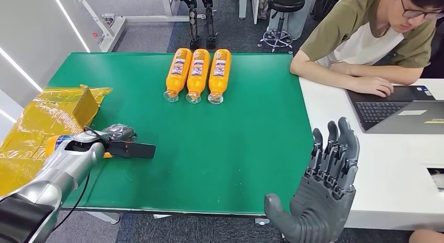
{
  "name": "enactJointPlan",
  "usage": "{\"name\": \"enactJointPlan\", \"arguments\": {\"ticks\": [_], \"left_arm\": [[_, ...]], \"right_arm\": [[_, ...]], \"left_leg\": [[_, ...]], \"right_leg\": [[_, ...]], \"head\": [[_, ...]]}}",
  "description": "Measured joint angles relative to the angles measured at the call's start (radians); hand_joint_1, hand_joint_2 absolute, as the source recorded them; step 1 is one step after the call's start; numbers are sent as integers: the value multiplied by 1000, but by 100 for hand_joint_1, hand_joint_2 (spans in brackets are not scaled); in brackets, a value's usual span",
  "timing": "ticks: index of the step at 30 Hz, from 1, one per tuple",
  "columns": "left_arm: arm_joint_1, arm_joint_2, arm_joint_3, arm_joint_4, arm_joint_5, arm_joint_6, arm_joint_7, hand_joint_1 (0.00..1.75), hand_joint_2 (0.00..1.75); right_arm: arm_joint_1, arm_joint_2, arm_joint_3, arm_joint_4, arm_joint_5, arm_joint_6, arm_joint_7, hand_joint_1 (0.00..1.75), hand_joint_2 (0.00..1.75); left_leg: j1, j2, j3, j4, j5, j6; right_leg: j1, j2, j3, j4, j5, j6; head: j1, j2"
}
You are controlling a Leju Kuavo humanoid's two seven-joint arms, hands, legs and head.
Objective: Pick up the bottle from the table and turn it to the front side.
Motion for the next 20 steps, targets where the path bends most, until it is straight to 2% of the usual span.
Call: {"name": "enactJointPlan", "arguments": {"ticks": [1,3,4,5,20], "left_arm": [[1,0,2,0,0,0,3,126,175],[4,-1,4,0,3,4,8,43,175],[6,-2,6,0,5,7,9,10,175],[9,-2,9,0,7,12,10,0,175],[23,-8,43,0,25,75,-7,0,175]], "right_arm": [[0,0,0,0,0,0,0,0,175],[1,0,0,0,0,0,0,0,175],[1,0,0,0,0,0,0,0,175],[1,0,0,0,0,0,-1,0,175],[0,0,2,0,0,-6,-2,0,175]], "left_leg": [[0,0,0,0,0,0],[0,0,2,0,0,0],[0,0,2,0,0,0],[0,-1,3,0,0,0],[0,-2,3,0,0,0]], "right_leg": [[0,0,0,0,0,0],[0,0,2,0,0,0],[0,0,2,0,0,0],[0,-1,3,0,0,0],[0,-2,4,0,0,0]], "head": [[0,0],[0,0],[0,0],[0,0],[0,0]]}}
